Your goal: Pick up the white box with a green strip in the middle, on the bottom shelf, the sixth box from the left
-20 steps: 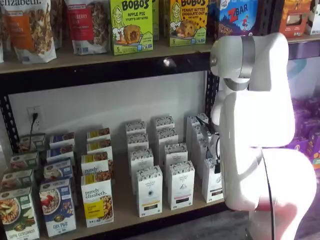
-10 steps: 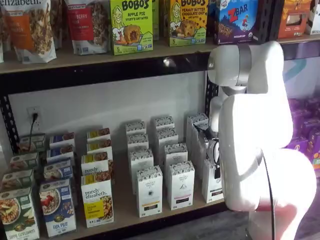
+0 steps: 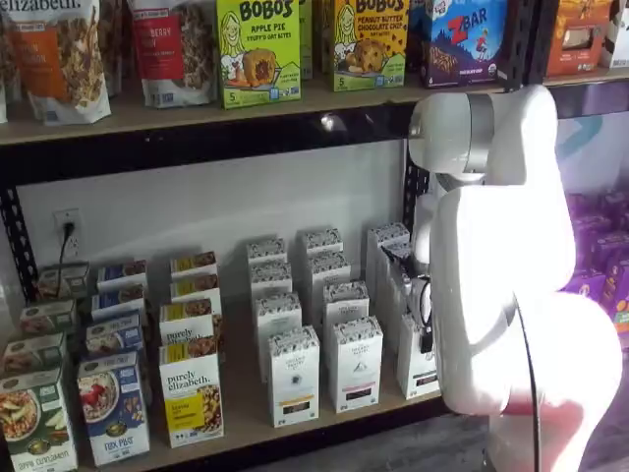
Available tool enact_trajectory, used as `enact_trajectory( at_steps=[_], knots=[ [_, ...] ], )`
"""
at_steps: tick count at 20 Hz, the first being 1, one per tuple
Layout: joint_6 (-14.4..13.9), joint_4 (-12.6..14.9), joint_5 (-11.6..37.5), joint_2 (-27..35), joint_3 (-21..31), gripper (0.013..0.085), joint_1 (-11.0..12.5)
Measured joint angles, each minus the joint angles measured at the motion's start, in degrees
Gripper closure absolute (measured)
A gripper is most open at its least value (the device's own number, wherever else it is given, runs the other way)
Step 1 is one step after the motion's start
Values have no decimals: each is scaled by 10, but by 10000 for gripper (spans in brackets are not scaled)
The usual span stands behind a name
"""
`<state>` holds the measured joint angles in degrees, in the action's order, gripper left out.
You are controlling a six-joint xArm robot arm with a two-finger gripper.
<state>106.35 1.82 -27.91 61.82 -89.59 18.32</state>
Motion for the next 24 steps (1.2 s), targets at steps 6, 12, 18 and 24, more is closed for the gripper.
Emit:
enact_trajectory(
  at_steps=[6,12,18,24],
  knots=[
    [3,-1,4,-5,6,330,2],
    [1,3,5,-12,16,490,3],
    [-16,17,17,-37,56,490,-1],
    [-58,58,89,-106,172,490,-5]
  ],
)
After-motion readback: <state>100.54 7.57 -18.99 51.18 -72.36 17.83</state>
